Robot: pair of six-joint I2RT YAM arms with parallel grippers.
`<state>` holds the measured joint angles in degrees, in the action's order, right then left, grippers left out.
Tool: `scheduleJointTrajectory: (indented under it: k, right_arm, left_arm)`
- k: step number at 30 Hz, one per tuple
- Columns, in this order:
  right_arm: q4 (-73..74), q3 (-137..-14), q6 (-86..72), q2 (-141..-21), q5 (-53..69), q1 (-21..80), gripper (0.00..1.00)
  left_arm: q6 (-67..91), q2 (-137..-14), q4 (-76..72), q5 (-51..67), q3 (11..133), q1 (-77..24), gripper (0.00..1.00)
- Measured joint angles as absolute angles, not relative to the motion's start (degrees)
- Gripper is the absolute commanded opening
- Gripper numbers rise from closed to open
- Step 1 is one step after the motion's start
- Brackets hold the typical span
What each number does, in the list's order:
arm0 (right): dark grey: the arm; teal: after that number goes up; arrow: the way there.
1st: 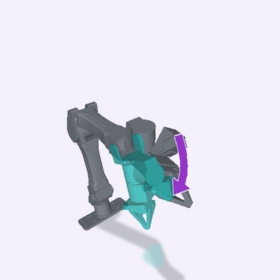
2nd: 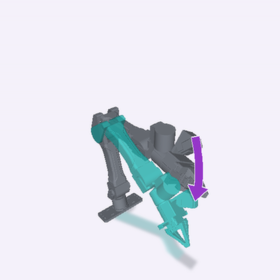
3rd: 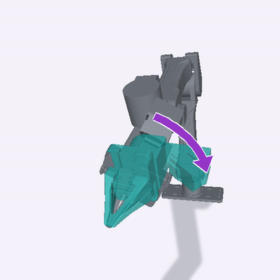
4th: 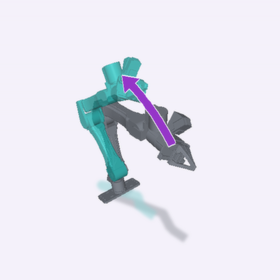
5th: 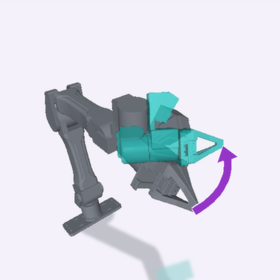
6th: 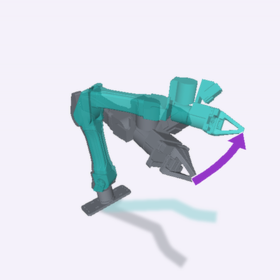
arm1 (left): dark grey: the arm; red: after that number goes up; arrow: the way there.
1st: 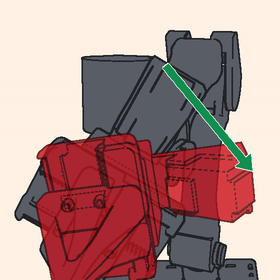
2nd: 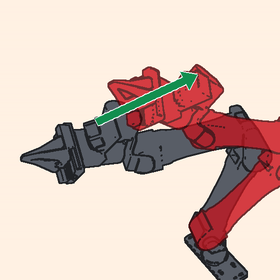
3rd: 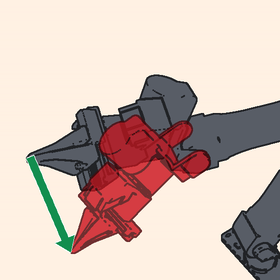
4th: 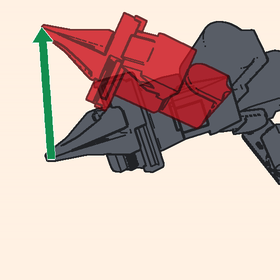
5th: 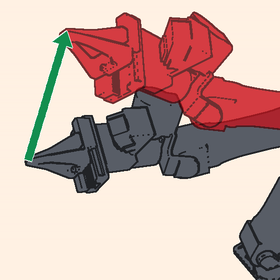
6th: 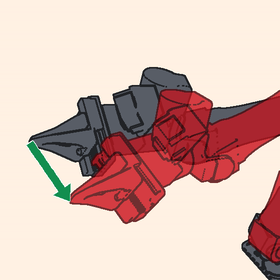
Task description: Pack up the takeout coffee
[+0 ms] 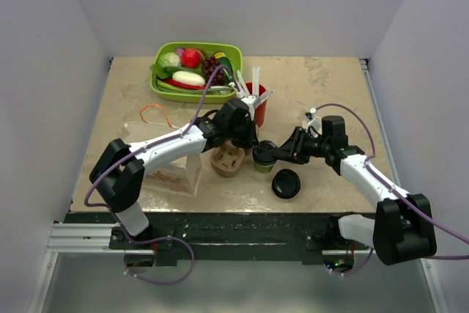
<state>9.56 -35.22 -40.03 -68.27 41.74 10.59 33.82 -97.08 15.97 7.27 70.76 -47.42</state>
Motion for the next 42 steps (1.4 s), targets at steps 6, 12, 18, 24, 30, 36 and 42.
scheduleJointTrajectory:
  k: [6,12,18,24,30,36,42]
  right_arm:
    - [5.6,-34.0,-38.7,-68.3,44.8,10.5,0.45]
    - [2.6,-33.2,-39.1,-68.3,45.3,10.5,0.42]
    - [-0.7,-32.6,-41.6,-69.5,44.8,10.4,0.26]
    - [2.4,-33.6,-42.8,-69.6,40.2,10.4,0.0]
    - [9.9,-37.2,-40.8,-69.9,36.8,10.8,0.0]
    - [18.5,-41.7,-38.0,-70.7,32.8,11.6,0.31]
    - [22.3,-43.3,-35.5,-71.7,31.8,11.6,0.47]
  left_arm:
    - [33.8,-97.1,15.9,7.2,70.8,-47.3,0.0]
    - [33.8,-97.1,15.9,6.8,70.8,-47.1,0.0]
    - [33.8,-97.3,15.9,5.2,70.9,-47.0,0.0]
    - [34.2,-97.4,15.9,3.9,71.1,-47.5,0.0]
    - [34.9,-97.4,15.7,2.2,71.1,-48.3,0.0]
    - [35.4,-97.4,15.5,1.5,71.1,-48.9,0.0]
    - [35.9,-97.4,15.5,1.2,71.1,-49.8,0.0]
